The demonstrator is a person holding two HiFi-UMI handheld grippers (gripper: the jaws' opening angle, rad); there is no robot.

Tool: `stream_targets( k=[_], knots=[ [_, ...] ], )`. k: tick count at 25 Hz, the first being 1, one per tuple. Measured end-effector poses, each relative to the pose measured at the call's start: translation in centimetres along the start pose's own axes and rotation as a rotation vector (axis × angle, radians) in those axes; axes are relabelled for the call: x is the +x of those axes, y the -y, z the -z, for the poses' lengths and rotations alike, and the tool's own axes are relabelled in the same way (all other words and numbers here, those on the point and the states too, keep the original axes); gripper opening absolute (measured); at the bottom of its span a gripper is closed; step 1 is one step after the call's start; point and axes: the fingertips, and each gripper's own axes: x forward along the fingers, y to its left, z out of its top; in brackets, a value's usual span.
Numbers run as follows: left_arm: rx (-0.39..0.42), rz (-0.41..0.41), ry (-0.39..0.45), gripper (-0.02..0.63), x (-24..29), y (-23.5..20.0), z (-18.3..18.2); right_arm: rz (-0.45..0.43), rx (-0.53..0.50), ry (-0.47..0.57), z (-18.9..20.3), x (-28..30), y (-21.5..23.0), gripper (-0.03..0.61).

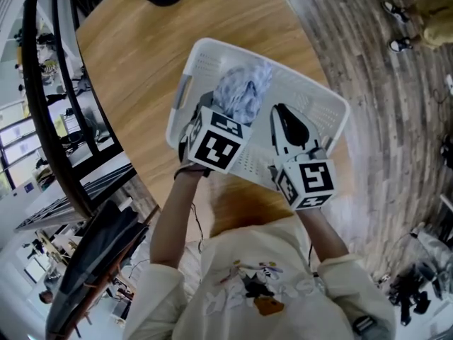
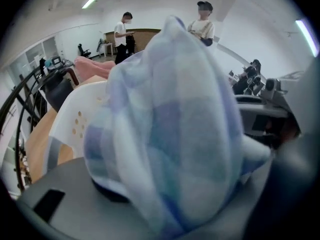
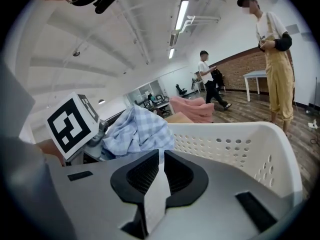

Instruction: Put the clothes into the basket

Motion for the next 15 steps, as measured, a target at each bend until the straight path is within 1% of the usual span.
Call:
stream_targets(
  k=[2,5,7,9,11,13,15],
  knots=[
    [0.054,0.013,-0.015,0.273,0.4,0.1,0.2,0.004,-0.001,-0.004,0.0,0.1,0.1,0.032],
    [0.074,0.047,-0.009,0.273,1.1,0.3,0.0,0.023,-0.012,-0.024,0.3,0.3,0.4,0.032],
    [0.111,0.043,-0.018,0.273,1.5,-0.1,0.2,0.039,-0.01,-0.042,0.6,0.6,0.7,0.032],
    [0.183,0.043,-0.05,0.273,2.1,-0.4,1.0,0.052,0.02,-0.058,1.2,0.8,1.0,0.032],
    [0.259,0.069,-0.078,0.275,2.8,-0.3,1.6,0.06,0.074,-0.079,2.0,1.0,1.4,0.032],
    [0.326,0.084,-0.083,0.275,3.5,-0.1,1.8,0.067,0.124,-0.097,2.7,1.1,1.8,0.033],
    [0.373,0.092,-0.093,0.275,4.3,0.1,2.0,0.078,0.145,-0.104,2.9,1.2,2.2,0.032]
  ],
)
